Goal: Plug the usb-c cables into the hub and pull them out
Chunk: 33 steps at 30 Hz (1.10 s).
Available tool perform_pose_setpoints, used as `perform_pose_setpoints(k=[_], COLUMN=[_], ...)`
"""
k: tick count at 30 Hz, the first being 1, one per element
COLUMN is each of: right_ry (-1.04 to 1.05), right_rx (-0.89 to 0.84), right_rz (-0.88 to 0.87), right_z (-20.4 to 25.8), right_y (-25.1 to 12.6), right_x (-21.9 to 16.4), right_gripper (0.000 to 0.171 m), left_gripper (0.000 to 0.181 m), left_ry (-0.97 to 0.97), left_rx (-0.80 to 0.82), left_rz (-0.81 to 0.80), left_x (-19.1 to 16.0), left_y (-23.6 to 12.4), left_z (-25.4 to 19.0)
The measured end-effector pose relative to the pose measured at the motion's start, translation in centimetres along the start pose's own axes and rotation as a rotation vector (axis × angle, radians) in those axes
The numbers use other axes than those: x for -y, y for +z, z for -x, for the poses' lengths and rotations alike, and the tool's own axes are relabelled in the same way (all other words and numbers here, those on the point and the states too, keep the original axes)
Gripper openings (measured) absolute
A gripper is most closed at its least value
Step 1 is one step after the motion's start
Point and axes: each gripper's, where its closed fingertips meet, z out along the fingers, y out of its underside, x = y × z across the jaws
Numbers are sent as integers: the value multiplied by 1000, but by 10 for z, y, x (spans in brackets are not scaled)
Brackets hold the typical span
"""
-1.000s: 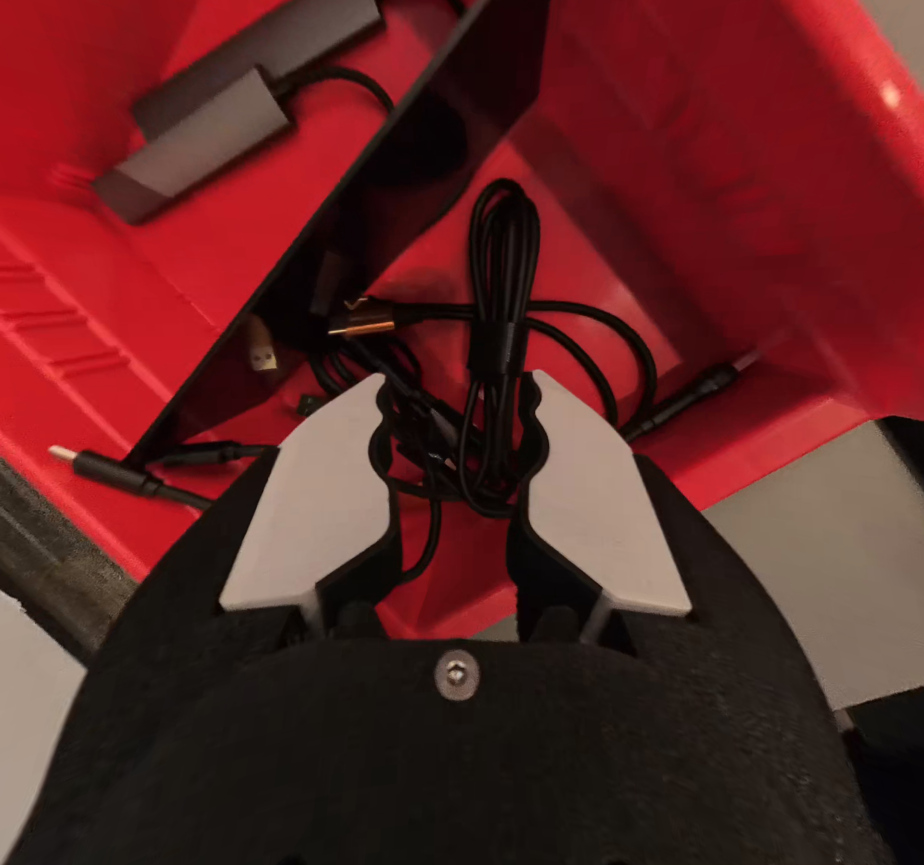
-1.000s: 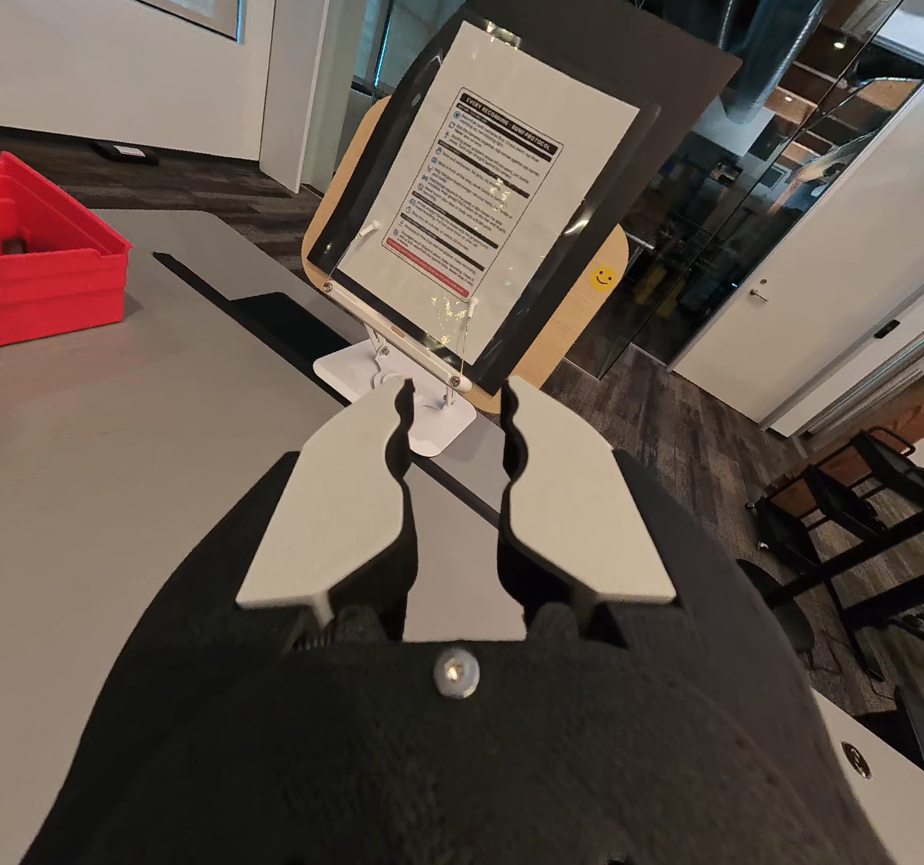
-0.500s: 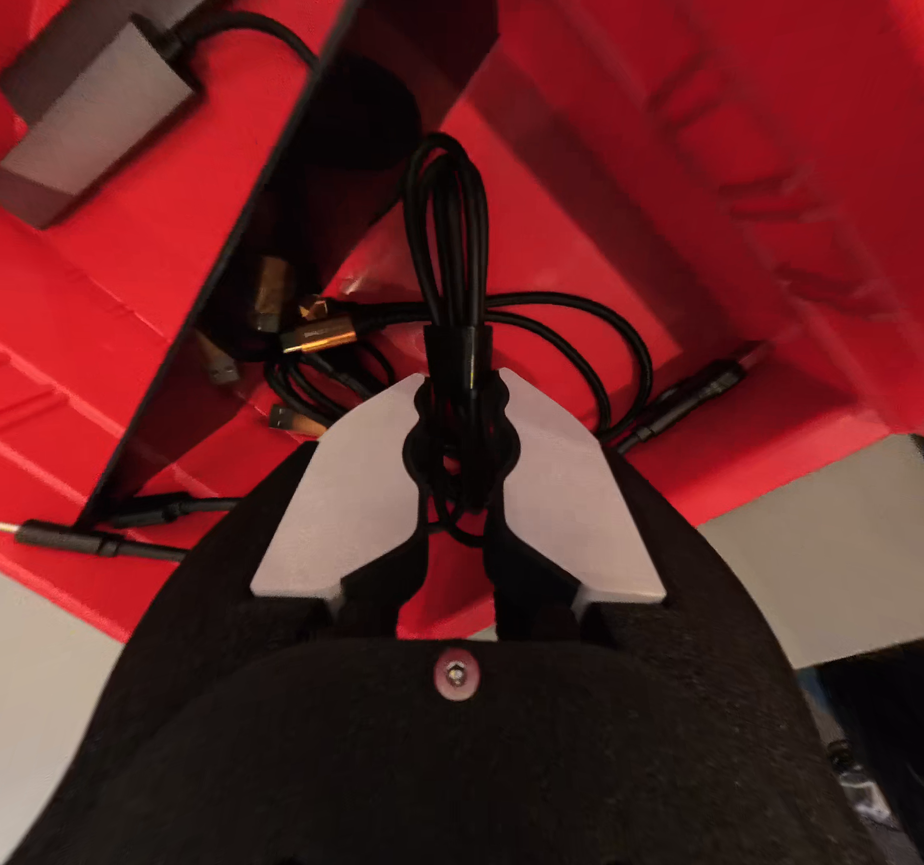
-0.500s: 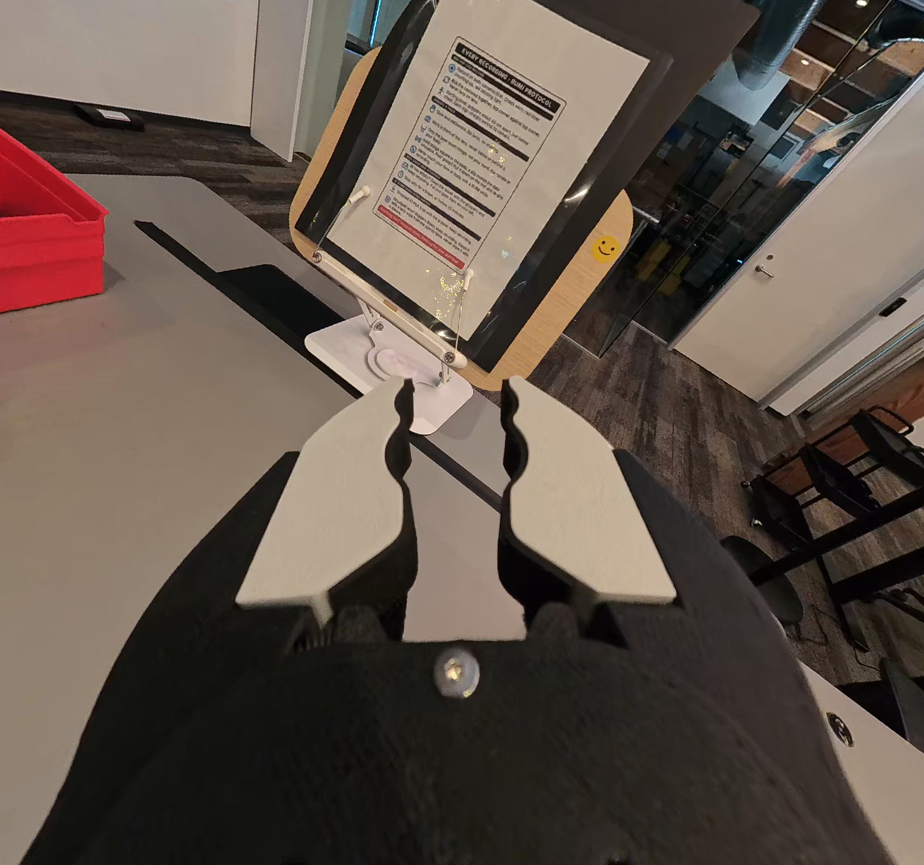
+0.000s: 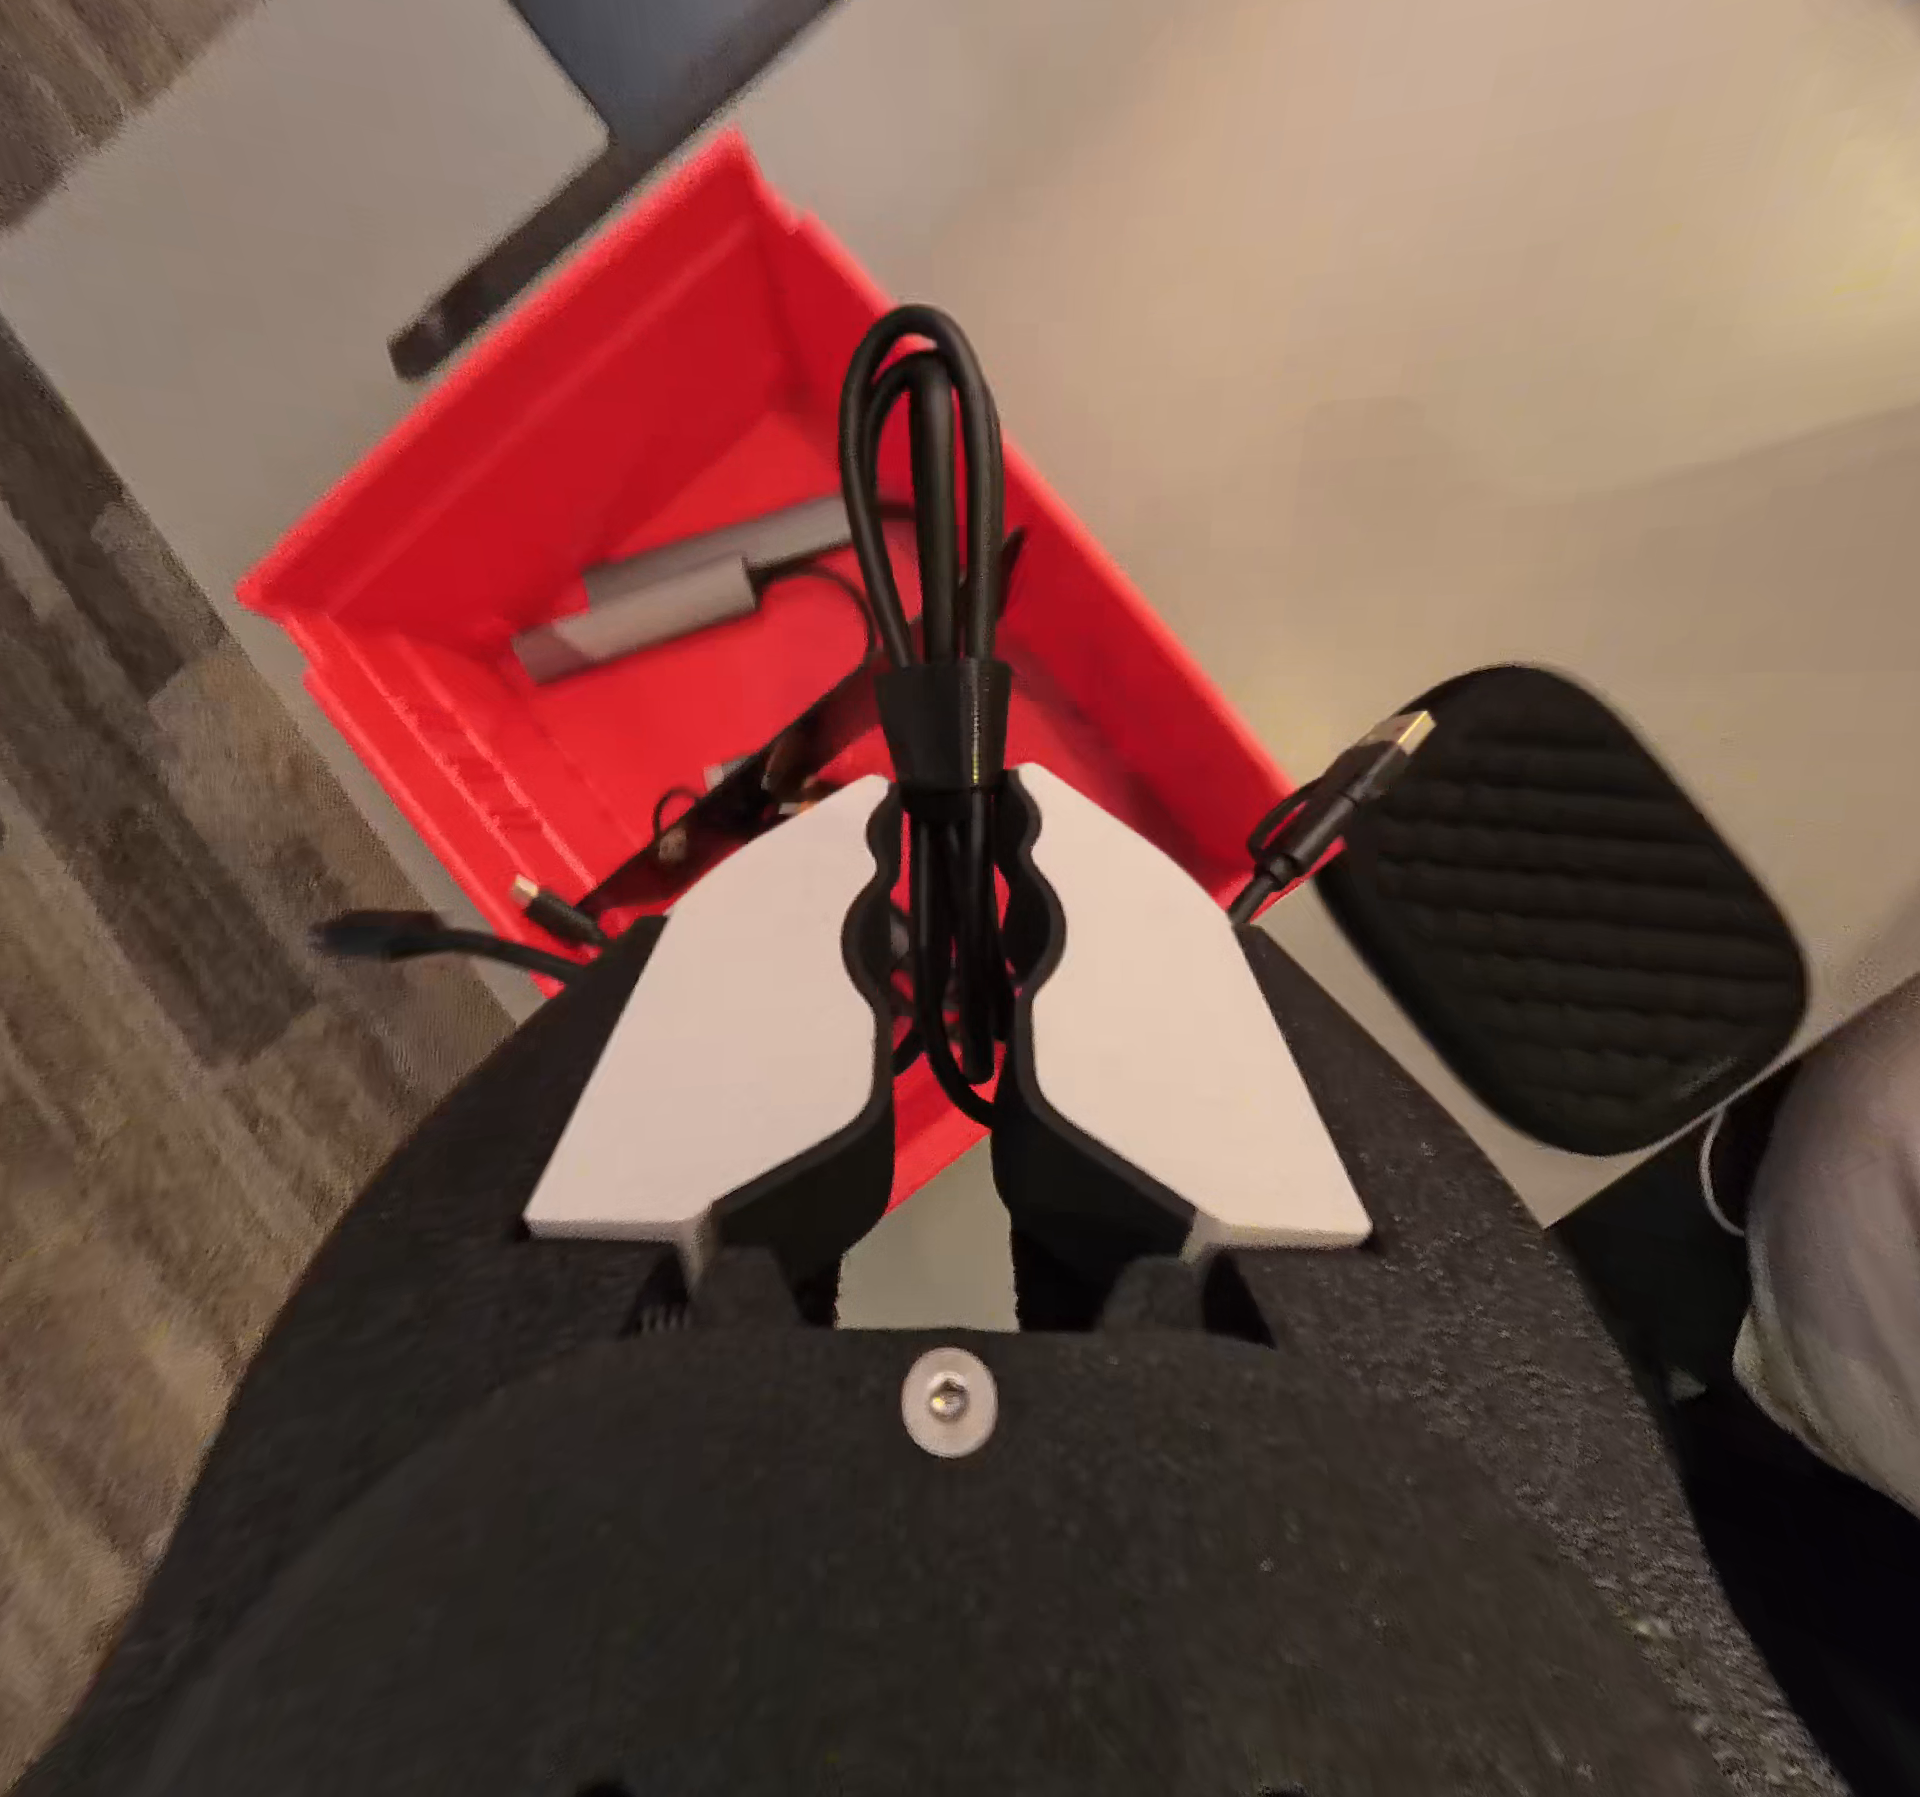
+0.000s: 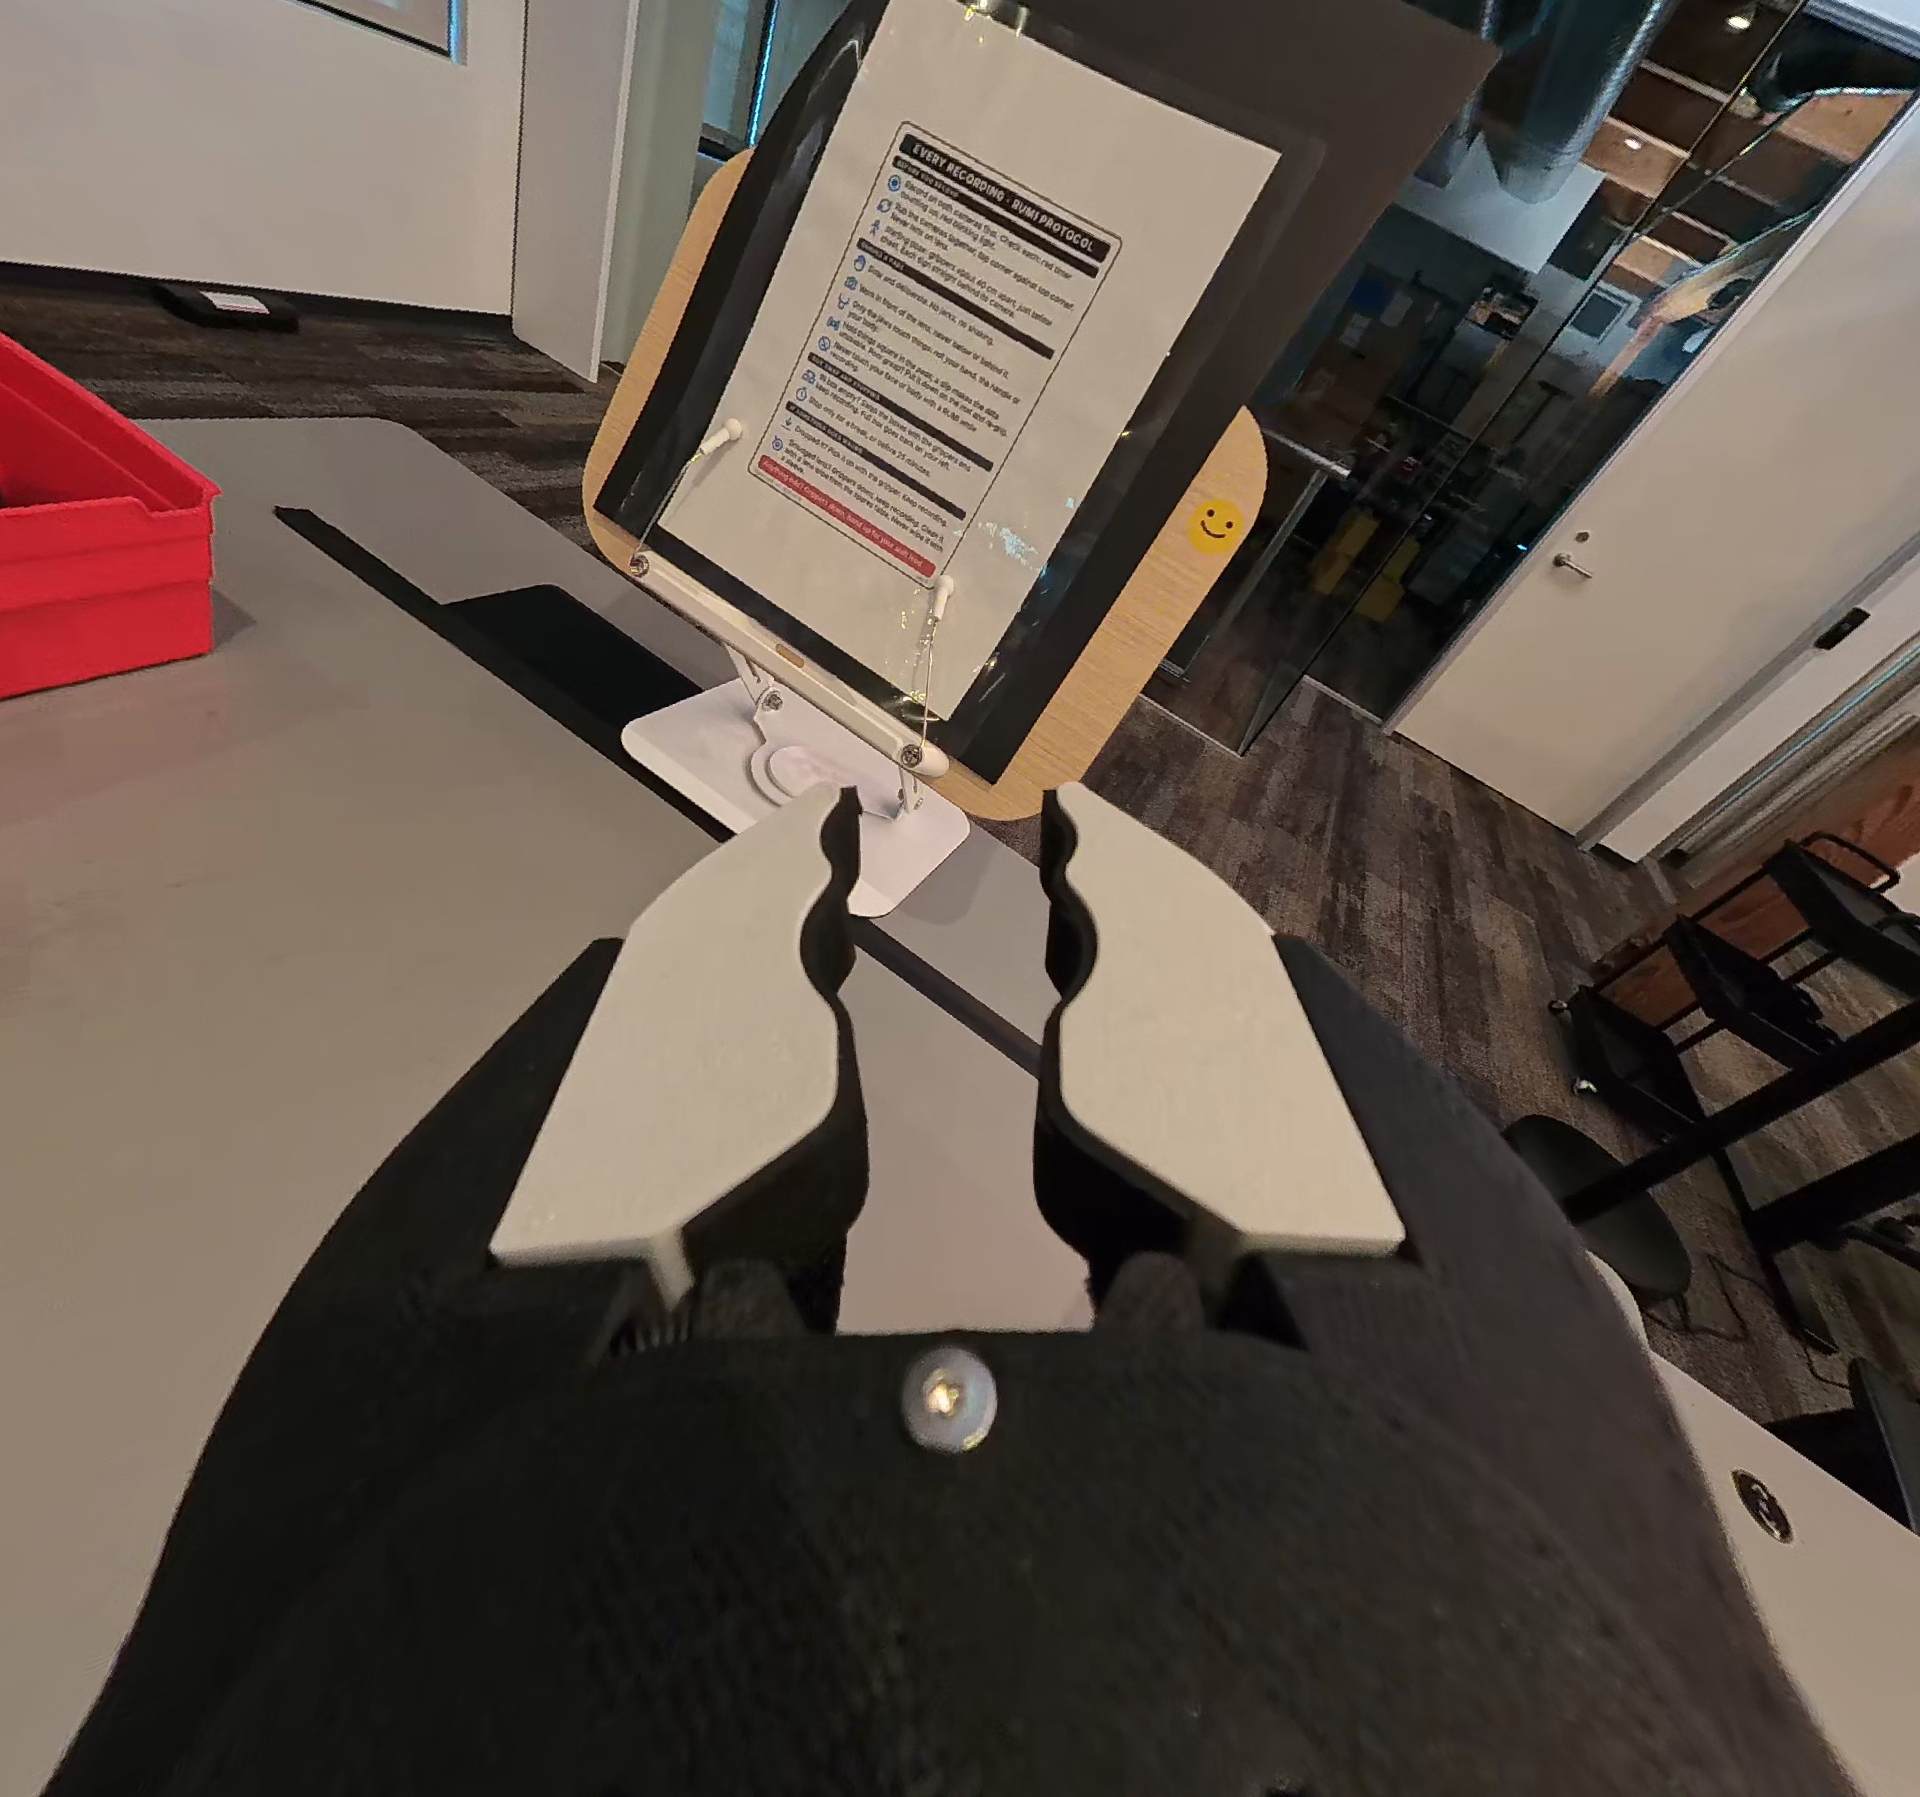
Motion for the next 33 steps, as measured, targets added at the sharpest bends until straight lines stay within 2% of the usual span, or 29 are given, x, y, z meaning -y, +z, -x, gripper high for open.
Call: perform_pose_setpoints(k=[4,7,11,14,18,20,23,25,28,33], right_ry=[-1,3,7,-4,3,11,32,48,73,91], right_rx=[5,12,13,6,-1,-8,-14,-16,-29,-36], right_rz=[-4,-4,-2,10,1,-8,-34,-52,-61,-62], right_z=[1,1,1,0,-5,-10,-18,-23,-32,-39], right_y=[-1,-2,-3,-5,-11,-15,-23,-28,-32,-34], right_x=[1,2,1,-1,0,0,2,2,0,-4], right_gripper=[34,34,34,34,34,34,34,34,34,34], left_gripper=[16,16,17,16,16,16,16,16,16,17], left_ry=[34,24,-52,1,64,262,570,683,738,679], left_rx=[-120,-253,-349,-412,-584,-670,-703,-698,-725,-709], left_rz=[-151,-196,-171,-133,-71,-80,-132,-153,-104,-28], left_x=[48,82,124,151,175,178,166,156,141,135], left_y=[-18,-7,40,91,148,167,190,202,219,247], left_z=[-38,-79,-129,-175,-240,-271,-303,-314,-320,-316])
